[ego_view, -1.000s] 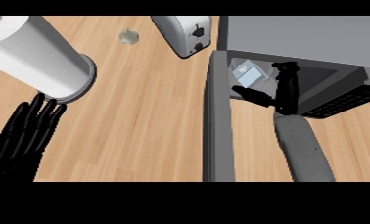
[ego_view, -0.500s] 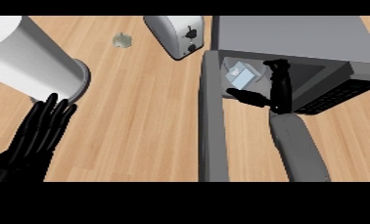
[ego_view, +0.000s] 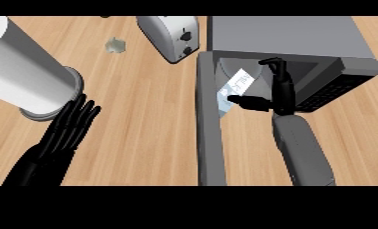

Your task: Pick up the milk, place it into the microwave and close the microwave

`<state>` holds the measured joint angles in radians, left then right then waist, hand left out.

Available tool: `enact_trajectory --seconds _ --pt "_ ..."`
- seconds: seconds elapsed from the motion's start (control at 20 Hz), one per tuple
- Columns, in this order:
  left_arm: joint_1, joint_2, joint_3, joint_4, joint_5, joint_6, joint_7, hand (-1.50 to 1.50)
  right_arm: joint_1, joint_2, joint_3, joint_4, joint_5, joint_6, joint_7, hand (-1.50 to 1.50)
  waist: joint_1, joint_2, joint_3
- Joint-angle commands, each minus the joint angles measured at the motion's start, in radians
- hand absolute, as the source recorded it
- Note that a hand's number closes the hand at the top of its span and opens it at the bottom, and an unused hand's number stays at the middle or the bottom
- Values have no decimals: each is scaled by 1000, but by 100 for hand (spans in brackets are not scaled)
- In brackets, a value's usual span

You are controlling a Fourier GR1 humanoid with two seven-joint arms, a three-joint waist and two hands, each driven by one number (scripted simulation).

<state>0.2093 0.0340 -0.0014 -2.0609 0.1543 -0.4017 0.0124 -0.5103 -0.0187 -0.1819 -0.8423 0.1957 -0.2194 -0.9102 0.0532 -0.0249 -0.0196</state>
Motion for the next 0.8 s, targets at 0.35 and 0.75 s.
enact_trajectory --seconds 0.35,0.75 --pt "-66 31 -117 103 -116 -74 -36 150 5 -14 -48 129 -100 156 186 -150 -50 29 19" --pt "-192 -4 -175 319 -272 -21 -80 150 232 -25 32 -142 -119 240 260 -150 -64 22 19"
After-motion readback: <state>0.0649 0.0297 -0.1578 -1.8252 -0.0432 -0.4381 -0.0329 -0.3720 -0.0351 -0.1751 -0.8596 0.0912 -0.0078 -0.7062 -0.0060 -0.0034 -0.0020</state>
